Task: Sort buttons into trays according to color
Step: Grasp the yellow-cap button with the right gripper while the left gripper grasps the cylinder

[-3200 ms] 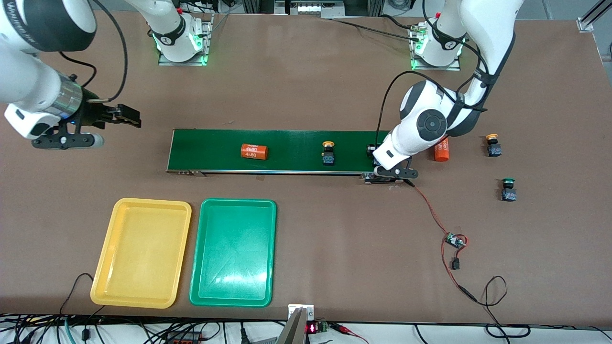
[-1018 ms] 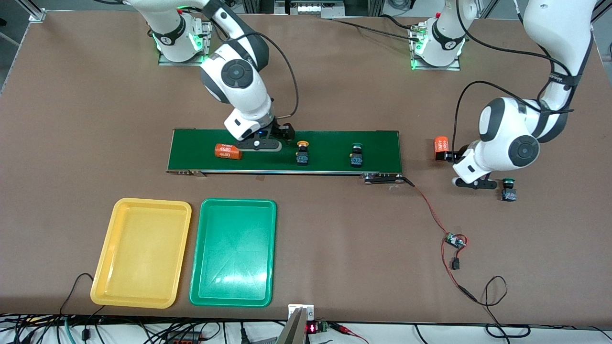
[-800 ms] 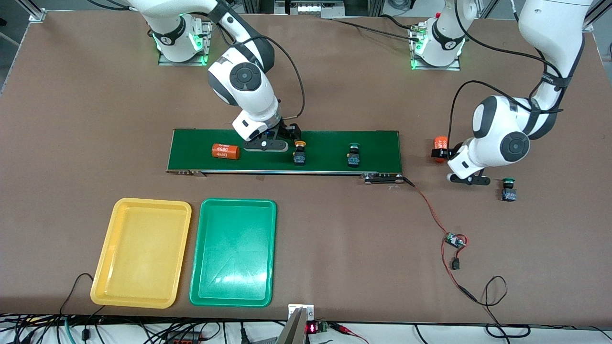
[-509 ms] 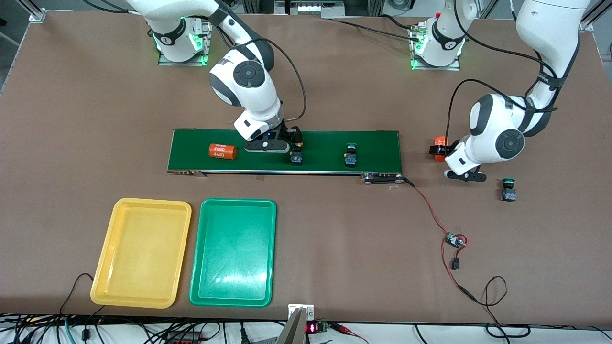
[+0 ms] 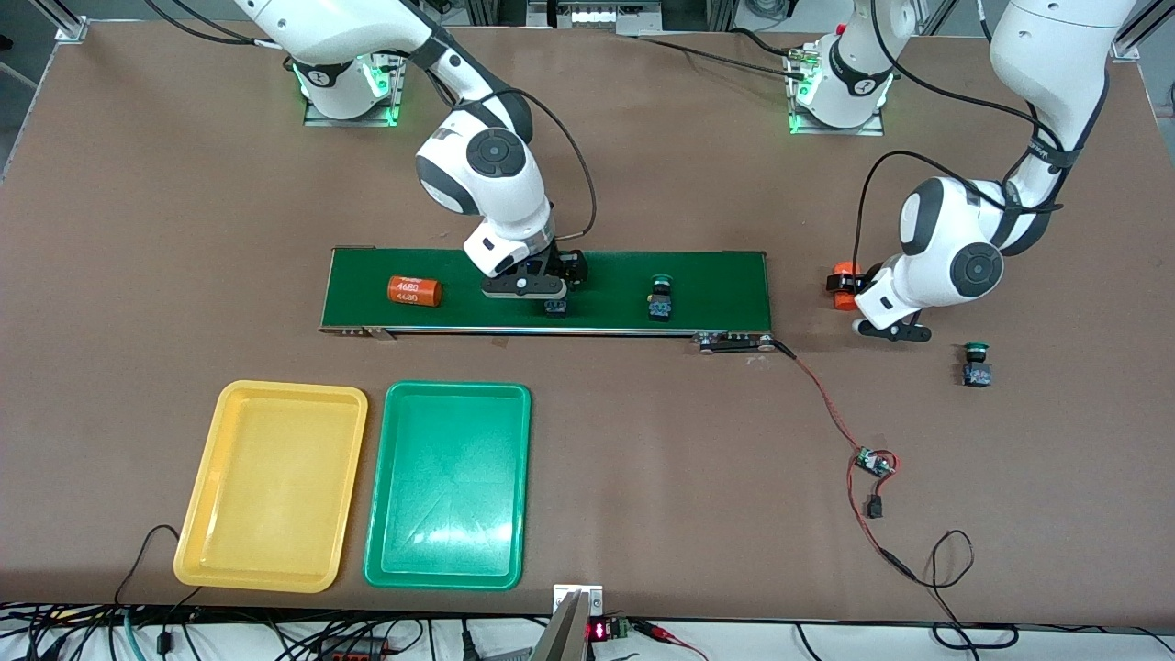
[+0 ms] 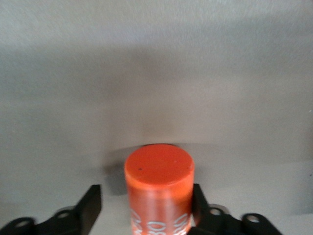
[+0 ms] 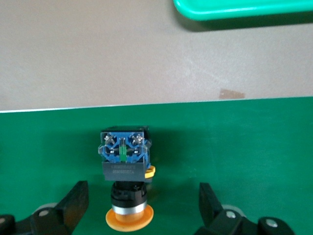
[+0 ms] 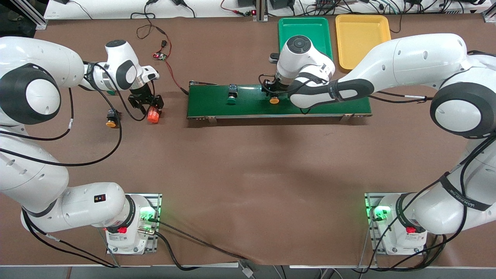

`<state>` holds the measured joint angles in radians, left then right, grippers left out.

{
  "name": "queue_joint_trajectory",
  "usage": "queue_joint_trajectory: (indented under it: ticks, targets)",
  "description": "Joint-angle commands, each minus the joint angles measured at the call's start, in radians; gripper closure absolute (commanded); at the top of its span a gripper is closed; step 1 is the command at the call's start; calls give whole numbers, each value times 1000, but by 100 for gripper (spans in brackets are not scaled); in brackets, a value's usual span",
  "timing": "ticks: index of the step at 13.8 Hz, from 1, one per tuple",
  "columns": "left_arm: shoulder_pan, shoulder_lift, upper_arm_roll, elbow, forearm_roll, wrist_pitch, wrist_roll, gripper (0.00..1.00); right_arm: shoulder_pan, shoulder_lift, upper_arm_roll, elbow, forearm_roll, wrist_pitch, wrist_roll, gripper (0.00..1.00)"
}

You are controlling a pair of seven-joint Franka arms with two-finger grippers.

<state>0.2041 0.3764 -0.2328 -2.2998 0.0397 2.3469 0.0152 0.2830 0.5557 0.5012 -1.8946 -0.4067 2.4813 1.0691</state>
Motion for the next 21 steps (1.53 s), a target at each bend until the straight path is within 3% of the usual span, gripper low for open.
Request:
queue_joint_trajectory:
  ticks: [1, 2, 4, 5, 8, 11, 14, 17, 21]
  targets:
    - [9, -10, -6, -24, 11, 12, 15, 78, 10, 35, -10, 25, -56, 4, 28, 3]
    - [8, -16, -8, -23, 11, 3, 14, 89, 10, 36, -15, 25, -81, 5, 19, 27]
    - [-2, -45, -14, -6, 12, -46, 17, 98, -4, 36, -18, 40, -101, 4, -7, 79]
    - [-6, -65, -20, 16, 12, -69, 23, 100, -10, 35, -26, 60, -87, -2, -33, 98]
    - [-44, -99, -43, 120, 14, -162, 145, 100, -42, 33, -33, 100, -80, -22, -64, 100]
    - [-69, -96, -43, 230, 14, -227, 337, 100, -54, 20, -35, 230, 69, -215, -235, 100]
    - [-112, -80, -78, 252, 17, -230, 506, 100, -68, -5, -93, 337, 132, -399, -401, 100]
    - [-149, -57, -85, 275, 14, -225, 691, 100, -171, -40, -99, 339, 137, -413, -498, 100]
    - [-219, -40, -92, 283, 19, -221, 756, 100, -272, -62, -147, 339, 131, -455, -700, 100]
